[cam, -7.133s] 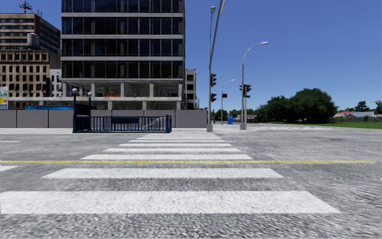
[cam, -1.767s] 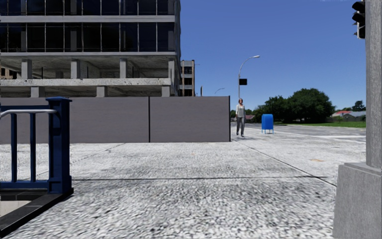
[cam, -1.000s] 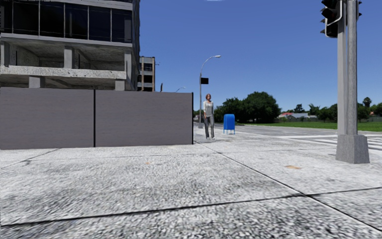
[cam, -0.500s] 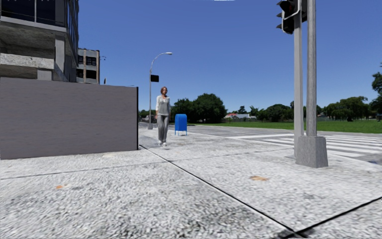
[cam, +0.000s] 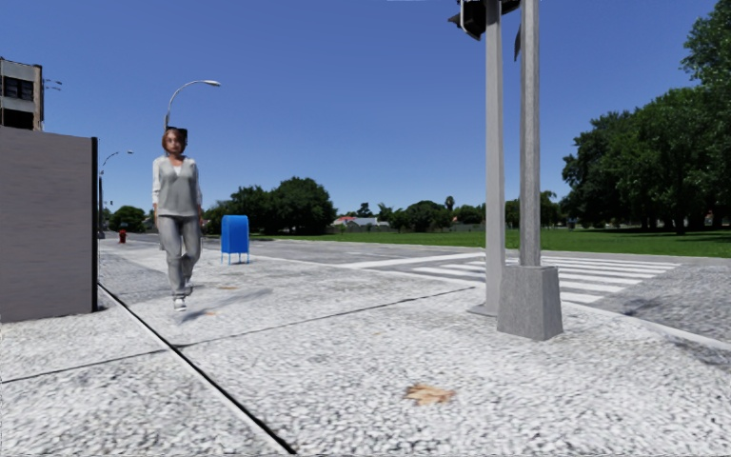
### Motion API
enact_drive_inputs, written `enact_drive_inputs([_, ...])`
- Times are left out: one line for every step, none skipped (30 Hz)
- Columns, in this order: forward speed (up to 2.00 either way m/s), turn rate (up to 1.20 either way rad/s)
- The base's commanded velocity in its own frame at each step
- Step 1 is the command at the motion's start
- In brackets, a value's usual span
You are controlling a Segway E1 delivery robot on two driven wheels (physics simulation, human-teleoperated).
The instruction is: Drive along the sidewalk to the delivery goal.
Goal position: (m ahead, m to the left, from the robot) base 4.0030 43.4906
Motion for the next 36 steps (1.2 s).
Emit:
enact_drive_inputs([2.0,-0.28])
enact_drive_inputs([2.0,0.0])
enact_drive_inputs([2.0,0.0])
enact_drive_inputs([2.0,0.0])
enact_drive_inputs([2.0,0.0])
enact_drive_inputs([2.0,0.0])
enact_drive_inputs([2.0,0.0])
enact_drive_inputs([2.0,0.0])
enact_drive_inputs([2.0,0.0])
enact_drive_inputs([2.0,0.0])
enact_drive_inputs([2.0,0.0])
enact_drive_inputs([2.0,0.0])
enact_drive_inputs([2.0,0.0])
enact_drive_inputs([2.0,0.0])
enact_drive_inputs([2.0,0.0])
enact_drive_inputs([2.0,0.0])
enact_drive_inputs([2.0,0.0])
enact_drive_inputs([2.0,0.0])
enact_drive_inputs([2.0,0.0])
enact_drive_inputs([2.0,0.0])
enact_drive_inputs([2.0,0.14])
enact_drive_inputs([2.0,0.41])
enact_drive_inputs([2.0,0.54])
enact_drive_inputs([2.0,0.54])
enact_drive_inputs([2.0,0.64])
enact_drive_inputs([2.0,0.73])
enact_drive_inputs([2.0,0.79])
enact_drive_inputs([2.0,0.79])
enact_drive_inputs([2.0,0.81])
enact_drive_inputs([2.0,0.82])
enact_drive_inputs([2.0,0.82])
enact_drive_inputs([2.0,0.82])
enact_drive_inputs([2.0,0.82])
enact_drive_inputs([2.0,0.82])
enact_drive_inputs([2.0,0.82])
enact_drive_inputs([2.0,0.82])
